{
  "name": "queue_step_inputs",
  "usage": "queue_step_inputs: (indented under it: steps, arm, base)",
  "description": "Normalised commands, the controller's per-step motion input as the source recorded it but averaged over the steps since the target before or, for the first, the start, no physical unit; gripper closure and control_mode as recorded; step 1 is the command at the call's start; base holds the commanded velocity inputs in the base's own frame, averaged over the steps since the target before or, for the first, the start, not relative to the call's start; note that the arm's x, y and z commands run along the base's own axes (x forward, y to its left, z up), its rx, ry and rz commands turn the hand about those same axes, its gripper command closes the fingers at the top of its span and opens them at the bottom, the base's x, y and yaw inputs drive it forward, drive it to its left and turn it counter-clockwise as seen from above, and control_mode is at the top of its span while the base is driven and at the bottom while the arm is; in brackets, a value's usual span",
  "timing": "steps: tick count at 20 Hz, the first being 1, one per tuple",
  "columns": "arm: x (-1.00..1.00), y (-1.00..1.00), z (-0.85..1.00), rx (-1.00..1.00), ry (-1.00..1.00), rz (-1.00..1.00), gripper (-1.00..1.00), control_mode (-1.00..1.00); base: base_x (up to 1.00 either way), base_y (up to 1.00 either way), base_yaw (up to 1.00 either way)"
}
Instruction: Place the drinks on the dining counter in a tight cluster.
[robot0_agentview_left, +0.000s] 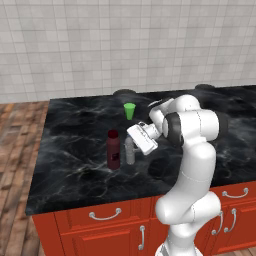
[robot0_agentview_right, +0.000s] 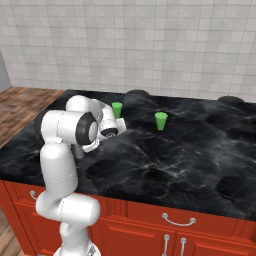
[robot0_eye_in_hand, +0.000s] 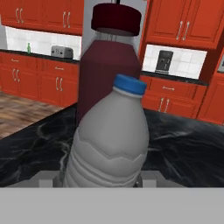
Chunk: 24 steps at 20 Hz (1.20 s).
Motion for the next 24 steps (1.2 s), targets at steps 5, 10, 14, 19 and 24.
queue_step_inputs:
  steps: [5,10,14,19,24]
  arm:
    - [-0.09,-0.01,-0.02,0.0,-0.08,0.0,-1.0,-1.0]
    - [-0.1,0.0,0.0,0.0,-0.07,0.01,-1.0,-1.0]
    - [-0.06,-0.02,0.0,0.0,-0.06,0.0,-1.0,-1.0]
    - [-0.01,-0.1,0.0,0.0,-0.02,0.0,-1.0,-1.0]
    - [0.0,-0.19,0.0,0.03,0.0,0.0,-1.0,-1.0]
  base:
    - [0.0,0.0,0.0]
    - [0.0,0.0,0.0]
    - [0.0,0.0,0.0]
    - [0.0,0.0,0.0]
    - [0.0,0.0,0.0]
